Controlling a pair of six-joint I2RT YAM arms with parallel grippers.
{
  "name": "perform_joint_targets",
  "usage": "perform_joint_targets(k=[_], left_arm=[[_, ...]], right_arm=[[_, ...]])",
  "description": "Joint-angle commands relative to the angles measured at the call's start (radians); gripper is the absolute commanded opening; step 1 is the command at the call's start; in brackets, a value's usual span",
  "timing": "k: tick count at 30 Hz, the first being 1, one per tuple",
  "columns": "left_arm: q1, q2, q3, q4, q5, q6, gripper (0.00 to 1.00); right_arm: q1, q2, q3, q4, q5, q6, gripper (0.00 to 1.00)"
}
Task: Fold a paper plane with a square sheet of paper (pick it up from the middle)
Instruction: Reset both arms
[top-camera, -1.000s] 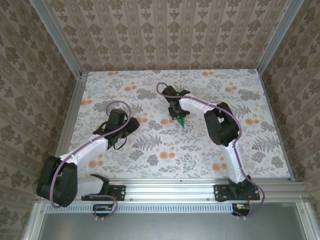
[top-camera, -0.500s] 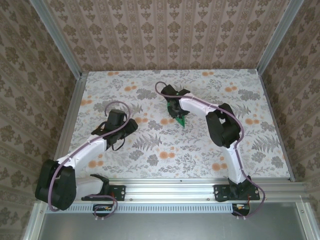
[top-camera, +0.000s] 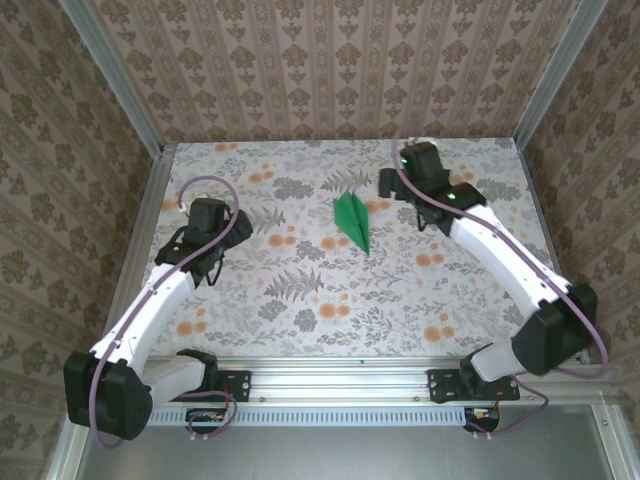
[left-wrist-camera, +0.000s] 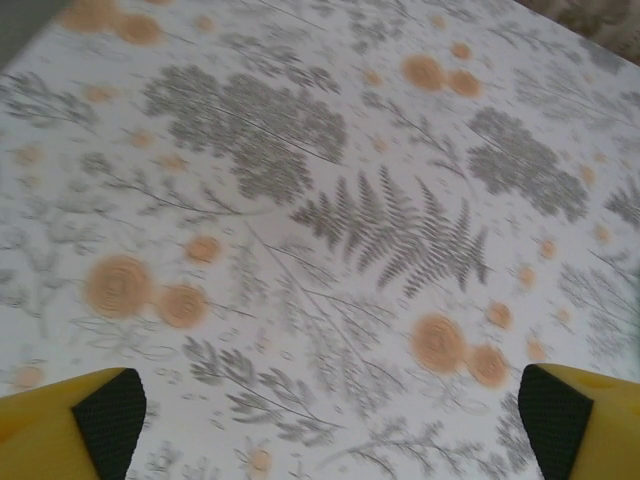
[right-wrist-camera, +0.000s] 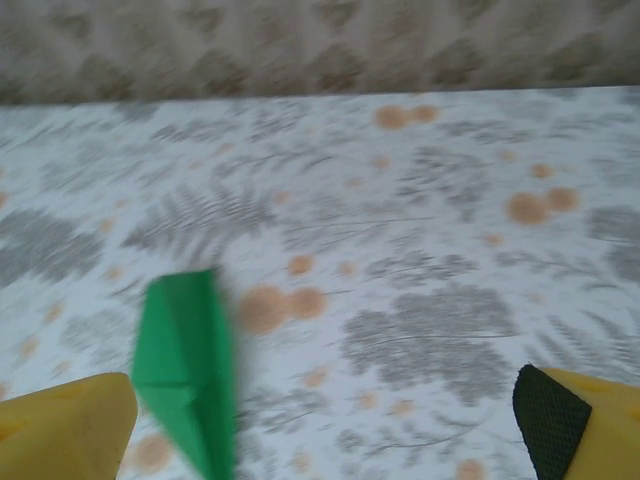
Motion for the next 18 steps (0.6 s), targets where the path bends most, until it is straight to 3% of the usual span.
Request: perform_joint_targets(k=[1, 7, 11, 14, 18], left_arm=[[0.037, -0.014, -0.032, 0.073, -0.111, 0.19, 1.0], [0.108, 0.022, -0.132, 0.256, -0.192, 0.3, 1.0], [0.112, 0.016, -0.268, 0.512, -0.223, 0.45, 1.0], [0.126, 0.018, -0.341, 0.639, -0.187, 0.528, 1.0], [0.168, 0.037, -0.414, 0.773, -0.048, 0.579, 1.0]], right_arm=[[-0.077, -0.074, -0.159, 0.137, 0.102, -0.018, 1.0], [-0.253, -0.172, -0.448, 0.326, 0.162, 0.048, 1.0], [-0.349, -0.17, -0.636, 0.529, 0.119, 0.06, 1.0], [-0.364, -0.137, -0.717, 0.679, 0.12, -0.002, 1.0], [-0.364, -0.084, -0.795, 0.892, 0.033, -0.109, 1.0]])
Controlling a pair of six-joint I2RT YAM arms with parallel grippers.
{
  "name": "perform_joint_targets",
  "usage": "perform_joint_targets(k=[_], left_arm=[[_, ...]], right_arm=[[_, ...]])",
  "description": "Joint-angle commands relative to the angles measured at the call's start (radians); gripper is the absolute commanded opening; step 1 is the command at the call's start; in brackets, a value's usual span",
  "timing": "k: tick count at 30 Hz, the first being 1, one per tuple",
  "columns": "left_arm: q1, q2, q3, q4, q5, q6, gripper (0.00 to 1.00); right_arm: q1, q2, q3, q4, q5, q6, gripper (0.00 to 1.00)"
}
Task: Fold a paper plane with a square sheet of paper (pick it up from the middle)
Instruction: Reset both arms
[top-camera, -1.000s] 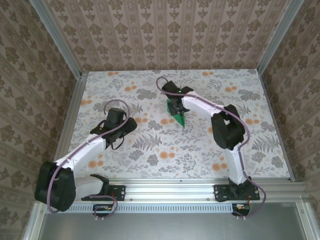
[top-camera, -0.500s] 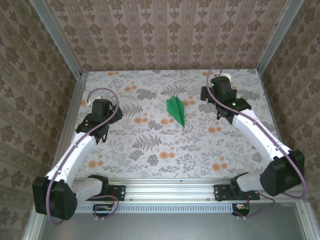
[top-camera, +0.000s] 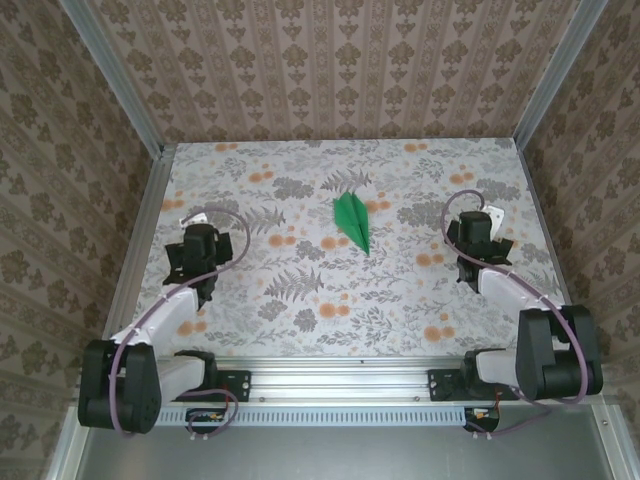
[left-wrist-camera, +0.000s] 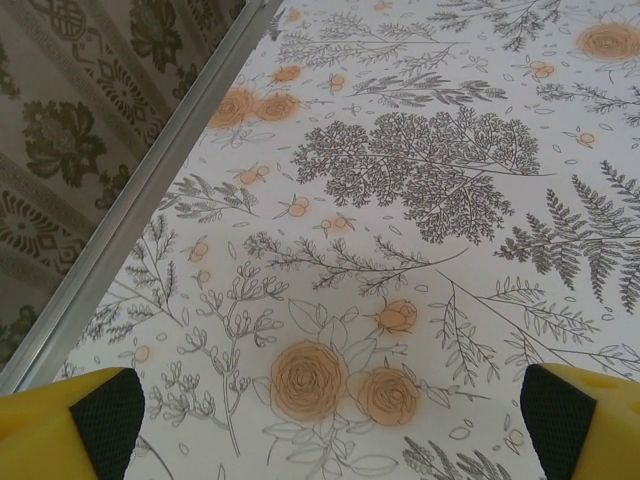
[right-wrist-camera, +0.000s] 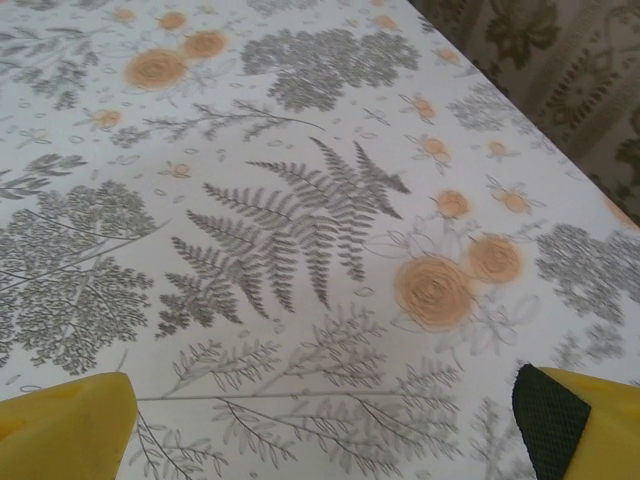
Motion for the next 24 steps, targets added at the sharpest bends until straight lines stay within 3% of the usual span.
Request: perform_joint_targets(k=[1, 6, 12, 17, 24], left_arm=[[0.033, 0.015, -0.056, 0.25, 0.12, 0.111, 1.0], [0.076, 0.067, -0.151, 0.486, 0.269, 0.137, 1.0], [0.096, 0.149, -0.135, 0.553, 0.353, 0.161, 1.0], [0.132, 0.196, -0.112, 0.583, 0.39, 0.179, 1.0], [0.178, 0.352, -0.082, 0.69, 0.412, 0.152, 1.0]], right_arm=[[0.0, 0.042, -0.043, 0.293, -0.08, -0.101, 1.0], [-0.001, 0.122, -0.09, 0.536, -0.204, -0.168, 1.0], [-0.002, 0.206, -0.13, 0.687, -0.331, -0.213, 1.0], [-0.002, 0.255, -0.167, 0.797, -0.361, -0.224, 1.0], [-0.001, 0.253, -0.169, 0.797, -0.359, -0.222, 1.0]])
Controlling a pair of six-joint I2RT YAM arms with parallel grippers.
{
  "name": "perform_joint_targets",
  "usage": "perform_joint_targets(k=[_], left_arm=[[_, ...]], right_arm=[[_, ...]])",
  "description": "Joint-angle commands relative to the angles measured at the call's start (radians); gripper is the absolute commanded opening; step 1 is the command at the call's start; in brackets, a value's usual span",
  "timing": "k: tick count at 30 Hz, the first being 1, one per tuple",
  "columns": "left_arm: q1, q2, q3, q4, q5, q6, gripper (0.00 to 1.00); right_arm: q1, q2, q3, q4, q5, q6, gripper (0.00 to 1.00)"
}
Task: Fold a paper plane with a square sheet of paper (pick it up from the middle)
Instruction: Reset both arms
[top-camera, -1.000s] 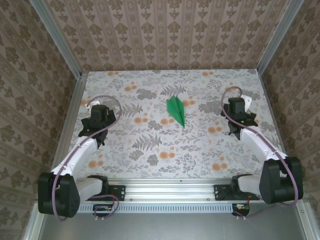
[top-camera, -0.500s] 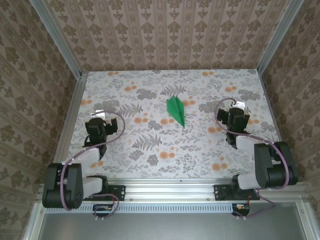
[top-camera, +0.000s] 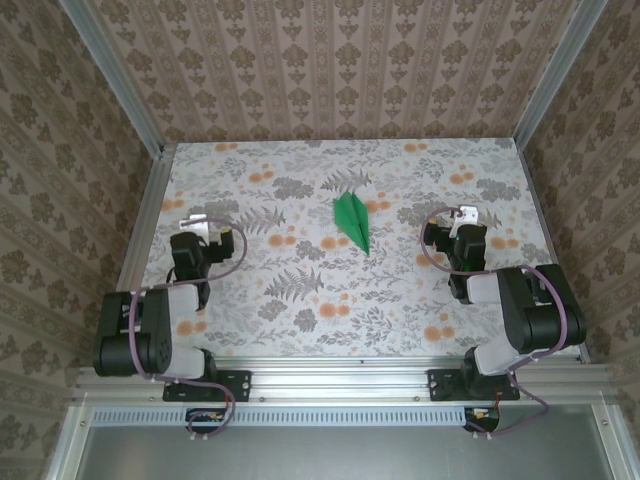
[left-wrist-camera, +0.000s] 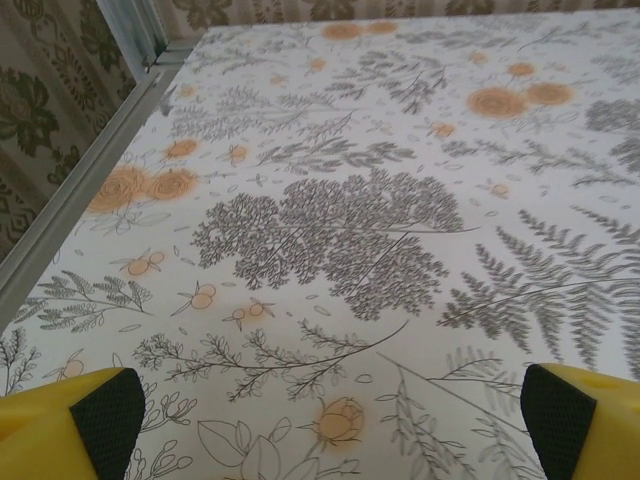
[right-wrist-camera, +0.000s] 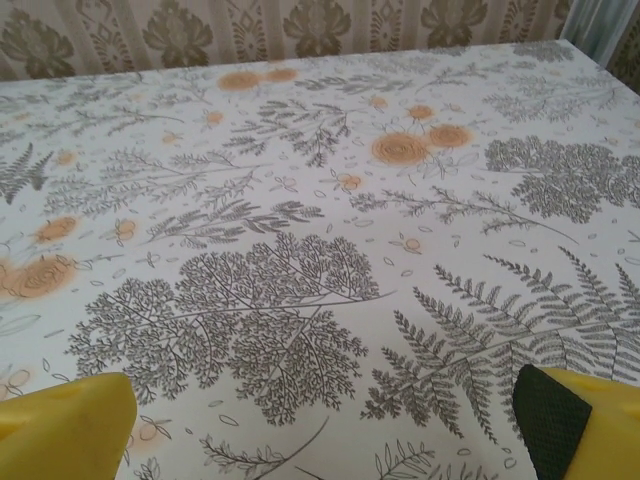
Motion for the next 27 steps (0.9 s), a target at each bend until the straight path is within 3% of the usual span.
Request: perform_joint_targets(k=[1, 9, 27], left_arm=[[0.007, 0.06, 0.046, 0.067, 0.04, 0.001, 1.0], [-0.035, 0.092, 0.069, 0.049, -0.027, 0.033, 1.0], [-0.035, 0.094, 0.074, 0.041, -0.024, 0.035, 1.0]], right_arm=[[-0.002, 0.007, -0.004, 0.06, -0.024, -0.013, 1.0], [-0.002, 0.009, 0.002, 0.053, -0.02, -0.015, 1.0], [-0.002, 0.009, 0.003, 0.052, -0.02, -0.015, 1.0]])
